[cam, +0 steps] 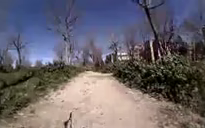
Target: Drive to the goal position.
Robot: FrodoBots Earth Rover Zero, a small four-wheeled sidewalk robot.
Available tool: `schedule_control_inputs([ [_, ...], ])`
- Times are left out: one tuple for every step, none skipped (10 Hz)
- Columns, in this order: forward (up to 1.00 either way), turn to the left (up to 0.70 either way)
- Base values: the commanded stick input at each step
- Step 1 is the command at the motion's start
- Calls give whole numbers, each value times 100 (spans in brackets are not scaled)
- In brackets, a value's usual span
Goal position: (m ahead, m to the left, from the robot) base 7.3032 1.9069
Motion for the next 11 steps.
schedule_control_inputs([
  [97, 0],
  [97, 0],
  [97, 0],
  [97, 0],
  [97, 0],
  [97, 0],
  [97, 4],
  [97, 14],
  [97, 25],
  [97, 36],
  [97, 39],
])
